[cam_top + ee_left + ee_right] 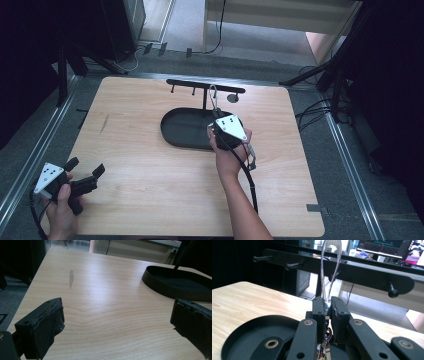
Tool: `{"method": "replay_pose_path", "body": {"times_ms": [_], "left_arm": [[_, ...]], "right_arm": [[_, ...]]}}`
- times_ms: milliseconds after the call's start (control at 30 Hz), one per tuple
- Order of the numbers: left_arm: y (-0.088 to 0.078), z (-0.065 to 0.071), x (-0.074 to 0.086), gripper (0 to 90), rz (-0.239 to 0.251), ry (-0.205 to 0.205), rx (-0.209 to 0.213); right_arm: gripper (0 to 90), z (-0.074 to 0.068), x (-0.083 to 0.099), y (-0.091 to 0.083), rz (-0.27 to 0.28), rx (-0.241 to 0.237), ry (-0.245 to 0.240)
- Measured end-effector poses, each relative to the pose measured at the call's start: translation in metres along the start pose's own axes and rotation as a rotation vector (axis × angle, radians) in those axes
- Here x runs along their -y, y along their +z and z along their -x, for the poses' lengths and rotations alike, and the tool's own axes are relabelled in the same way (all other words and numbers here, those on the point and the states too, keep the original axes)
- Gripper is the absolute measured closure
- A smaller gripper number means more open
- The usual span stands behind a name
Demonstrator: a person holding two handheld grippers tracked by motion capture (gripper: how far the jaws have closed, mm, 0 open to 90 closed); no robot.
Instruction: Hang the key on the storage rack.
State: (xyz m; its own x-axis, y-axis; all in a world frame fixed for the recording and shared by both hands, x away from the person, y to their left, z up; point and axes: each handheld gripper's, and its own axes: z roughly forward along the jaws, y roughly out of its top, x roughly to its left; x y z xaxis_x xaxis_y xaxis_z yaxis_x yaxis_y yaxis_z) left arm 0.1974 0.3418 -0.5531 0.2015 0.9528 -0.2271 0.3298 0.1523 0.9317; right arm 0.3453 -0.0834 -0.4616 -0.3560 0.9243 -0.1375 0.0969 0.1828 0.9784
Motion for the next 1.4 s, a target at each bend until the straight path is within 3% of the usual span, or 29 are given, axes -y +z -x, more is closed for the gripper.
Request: {"method": "replay_pose_path", "body": {"times_ms": [667, 933, 1200, 1367, 1400], "left_arm": [[0.0, 0.0, 0.0, 0.0, 0.001, 0.005, 0.001], [0.0, 0.0, 0.0, 0.0, 0.002, 0.005, 0.001], [0.0, 0.001, 0.0, 0.0, 0.002, 0.009, 0.002], [0.0, 0.001, 0.0, 0.0, 0.002, 0.009, 0.001], [0.0, 0.001, 0.0, 0.0, 0.001, 0.011, 0.001]], "right_arm": [[82.9, 0.008, 0.023, 0.029, -0.092, 0.026, 0.042], [82.5, 0.007, 0.026, 0.035, -0.111, 0.014, 0.031], [77.5, 0.012, 0.029, 0.03, -0.109, -0.005, 0.017], [67.6, 0.017, 0.03, 0.021, -0.103, -0.018, 0.024], [61.6, 0.021, 0.03, 0.017, -0.102, -0.03, 0.036]]}}
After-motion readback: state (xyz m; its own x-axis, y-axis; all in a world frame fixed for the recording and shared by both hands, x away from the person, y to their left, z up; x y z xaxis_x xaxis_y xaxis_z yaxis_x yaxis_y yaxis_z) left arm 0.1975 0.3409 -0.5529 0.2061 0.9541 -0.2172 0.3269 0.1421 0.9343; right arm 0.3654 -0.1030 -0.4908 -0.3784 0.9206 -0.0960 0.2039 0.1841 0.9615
